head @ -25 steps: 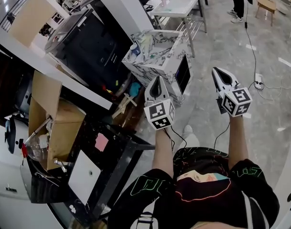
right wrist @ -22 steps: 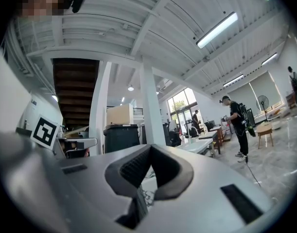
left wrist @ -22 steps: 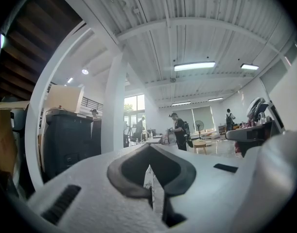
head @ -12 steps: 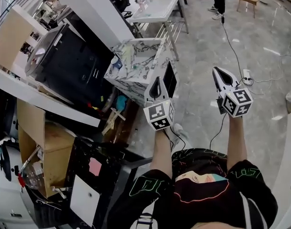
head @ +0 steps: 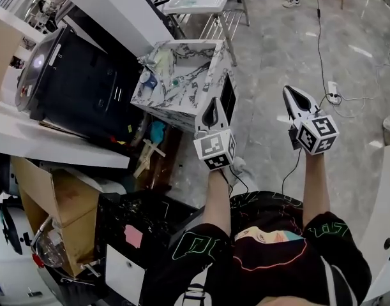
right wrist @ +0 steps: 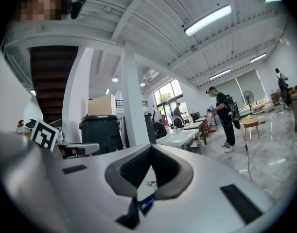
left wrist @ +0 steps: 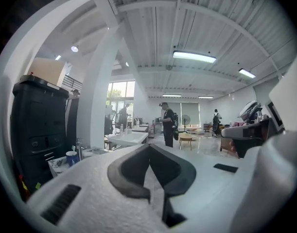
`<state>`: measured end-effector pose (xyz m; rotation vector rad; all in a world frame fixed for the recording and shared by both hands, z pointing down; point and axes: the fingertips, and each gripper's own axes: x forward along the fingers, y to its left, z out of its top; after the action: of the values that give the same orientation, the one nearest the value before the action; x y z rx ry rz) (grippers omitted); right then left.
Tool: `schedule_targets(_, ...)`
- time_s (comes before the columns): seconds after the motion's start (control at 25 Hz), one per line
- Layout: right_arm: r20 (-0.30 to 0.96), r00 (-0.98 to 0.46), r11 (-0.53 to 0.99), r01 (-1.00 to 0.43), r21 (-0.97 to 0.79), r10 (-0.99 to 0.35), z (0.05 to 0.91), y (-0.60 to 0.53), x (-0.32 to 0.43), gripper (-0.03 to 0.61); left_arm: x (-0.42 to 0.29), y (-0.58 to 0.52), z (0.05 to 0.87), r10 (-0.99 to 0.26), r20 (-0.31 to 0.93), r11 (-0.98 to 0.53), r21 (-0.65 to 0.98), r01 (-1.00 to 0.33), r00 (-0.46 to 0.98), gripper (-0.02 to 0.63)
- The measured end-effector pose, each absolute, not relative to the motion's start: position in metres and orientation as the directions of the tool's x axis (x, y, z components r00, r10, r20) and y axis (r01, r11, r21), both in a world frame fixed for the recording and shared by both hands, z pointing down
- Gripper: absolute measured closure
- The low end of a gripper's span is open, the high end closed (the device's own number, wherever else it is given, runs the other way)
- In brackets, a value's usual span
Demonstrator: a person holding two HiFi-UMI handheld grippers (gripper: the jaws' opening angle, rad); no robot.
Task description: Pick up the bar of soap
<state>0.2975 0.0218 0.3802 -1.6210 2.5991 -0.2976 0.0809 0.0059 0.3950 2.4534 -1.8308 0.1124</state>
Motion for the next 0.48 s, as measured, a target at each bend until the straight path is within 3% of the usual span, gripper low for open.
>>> schedule_targets(0.48,0.121,-0.598,0.57,-0.796,-0.203,-0.792,0.408,-0.128,0.155,0.572,-0.052,-0.108,0.441,-0.974,0.185,-0.114,0.102,-0.988,0.131,0.606)
